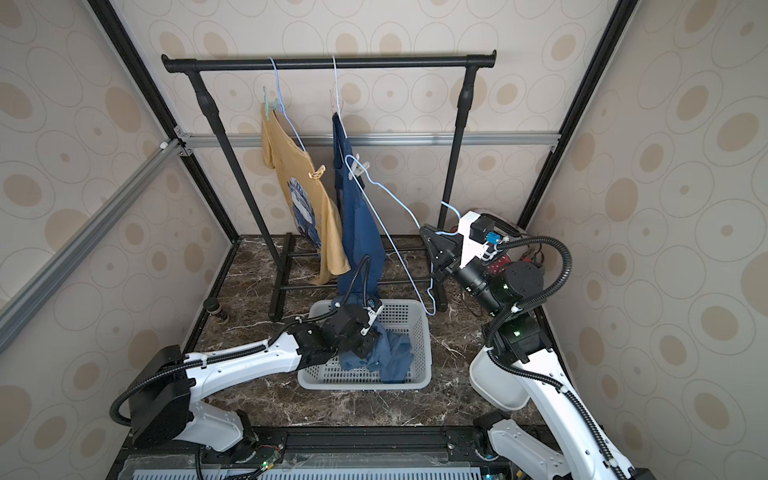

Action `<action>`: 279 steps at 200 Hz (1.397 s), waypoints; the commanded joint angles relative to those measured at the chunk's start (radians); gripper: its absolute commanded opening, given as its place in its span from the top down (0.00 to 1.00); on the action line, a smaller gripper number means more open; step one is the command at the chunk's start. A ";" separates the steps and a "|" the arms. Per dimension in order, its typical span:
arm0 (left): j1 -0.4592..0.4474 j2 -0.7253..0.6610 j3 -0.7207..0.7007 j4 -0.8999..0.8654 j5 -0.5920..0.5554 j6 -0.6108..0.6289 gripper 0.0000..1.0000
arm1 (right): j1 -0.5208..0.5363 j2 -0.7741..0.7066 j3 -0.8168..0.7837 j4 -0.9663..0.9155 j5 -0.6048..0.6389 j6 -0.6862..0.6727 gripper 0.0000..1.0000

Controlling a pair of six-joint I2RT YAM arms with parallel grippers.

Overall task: Remove the clothespins securing t-shirts to the hanger
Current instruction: Place the T-shirt in the basket.

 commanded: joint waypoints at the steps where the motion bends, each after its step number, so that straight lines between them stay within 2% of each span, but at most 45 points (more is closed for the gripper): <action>1: 0.012 0.026 0.018 0.014 0.025 -0.011 0.92 | -0.005 -0.033 -0.016 -0.023 0.007 -0.026 1.00; 29: 0.020 0.055 0.043 -0.020 0.042 -0.003 0.76 | -0.010 -0.060 -0.043 -0.055 0.020 -0.039 1.00; 60: 0.020 0.050 0.040 -0.032 0.048 0.007 0.51 | -0.012 -0.071 -0.077 -0.072 0.015 -0.037 1.00; 82: 0.020 0.015 0.037 -0.040 0.050 0.017 0.27 | -0.012 -0.085 -0.089 -0.099 0.012 -0.049 1.00; 114: 0.021 -0.063 0.043 -0.115 0.010 0.038 0.14 | -0.015 -0.108 -0.117 -0.124 0.007 -0.047 1.00; 149: 0.020 -0.140 0.065 -0.215 -0.028 0.045 0.11 | -0.015 -0.144 -0.162 -0.146 0.007 -0.045 1.00; 198: 0.035 -0.188 0.124 -0.319 -0.142 0.021 0.08 | -0.016 -0.218 -0.236 -0.189 0.013 -0.041 1.00; 239: 0.158 -0.126 0.161 -0.307 -0.009 -0.053 0.12 | -0.016 -0.280 -0.283 -0.223 0.031 -0.042 1.00; 266: 0.204 -0.056 0.213 -0.359 0.030 -0.031 0.11 | -0.016 -0.297 -0.275 -0.268 0.040 -0.074 1.00; 279: 0.204 -0.036 0.205 -0.362 0.098 0.016 0.08 | -0.015 -0.299 -0.260 -0.301 0.038 -0.097 1.00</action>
